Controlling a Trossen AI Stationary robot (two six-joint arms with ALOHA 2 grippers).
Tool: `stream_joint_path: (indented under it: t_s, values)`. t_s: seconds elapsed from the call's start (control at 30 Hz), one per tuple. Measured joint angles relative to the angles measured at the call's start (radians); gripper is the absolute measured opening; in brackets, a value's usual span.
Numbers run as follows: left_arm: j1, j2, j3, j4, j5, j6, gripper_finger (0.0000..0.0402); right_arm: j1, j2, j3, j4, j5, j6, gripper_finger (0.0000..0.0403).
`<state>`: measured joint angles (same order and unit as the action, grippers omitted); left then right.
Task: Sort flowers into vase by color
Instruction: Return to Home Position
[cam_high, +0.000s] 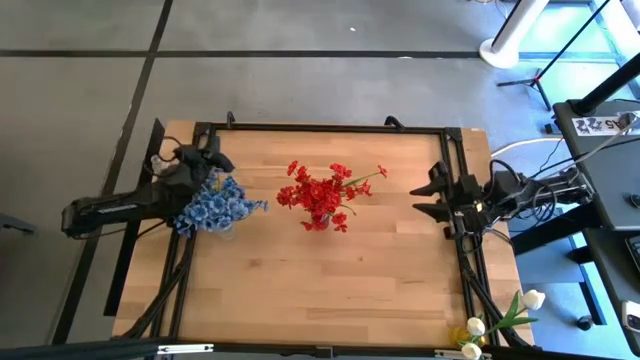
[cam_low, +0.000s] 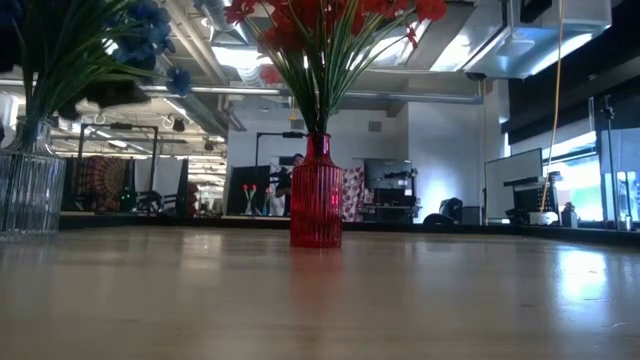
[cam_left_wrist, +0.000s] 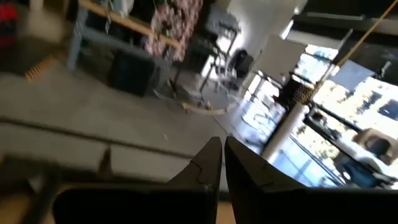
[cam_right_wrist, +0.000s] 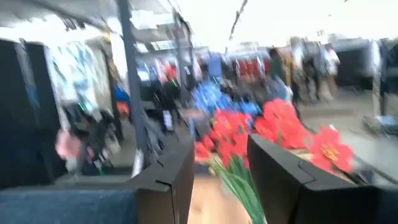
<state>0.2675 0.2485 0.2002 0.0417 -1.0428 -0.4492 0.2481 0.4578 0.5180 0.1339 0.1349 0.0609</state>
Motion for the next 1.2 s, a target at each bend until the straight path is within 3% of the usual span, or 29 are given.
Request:
stream_joint_path:
  t_s: [0.23, 0.33, 0.53, 0.63, 0.8, 0.93, 1.1, 1.2]
  values:
    - [0.000, 0.000, -0.134, 0.030, 0.065, -0.117, 0.0018, 0.000, -0.088, -0.236, 0.382, -0.076, -0.002, 0.0147]
    - [-0.012, 0.000, -0.159, 0.032, 0.098, -0.077, 0.0018, 0.000, -0.141, -0.306, 0.402, -0.075, 0.035, 0.0147]
    - [-0.068, 0.000, -0.192, 0.032, 0.406, 0.048, 0.0018, 0.000, -0.212, -0.457, 0.455, -0.090, 0.091, 0.0147]
    - [-0.093, -0.005, -0.192, 0.032, 0.436, 0.096, 0.0018, 0.000, -0.213, -0.504, 0.509, -0.092, 0.091, 0.0147]
    - [-0.121, -0.027, -0.192, 0.031, 0.523, 0.150, 0.0018, 0.001, -0.205, -0.506, 0.433, -0.040, 0.088, 0.0147]
    - [-0.116, -0.029, -0.192, 0.031, 0.463, 0.157, 0.0018, 0.000, -0.205, -0.506, 0.346, 0.020, 0.094, 0.0147]
    - [-0.076, -0.029, -0.192, 0.029, 0.345, 0.156, 0.0018, 0.000, -0.205, -0.507, 0.230, 0.022, 0.091, 0.0147]
    - [-0.041, -0.029, -0.192, 0.029, 0.396, 0.181, 0.0018, 0.000, -0.205, -0.507, 0.152, 0.022, 0.091, 0.0147]
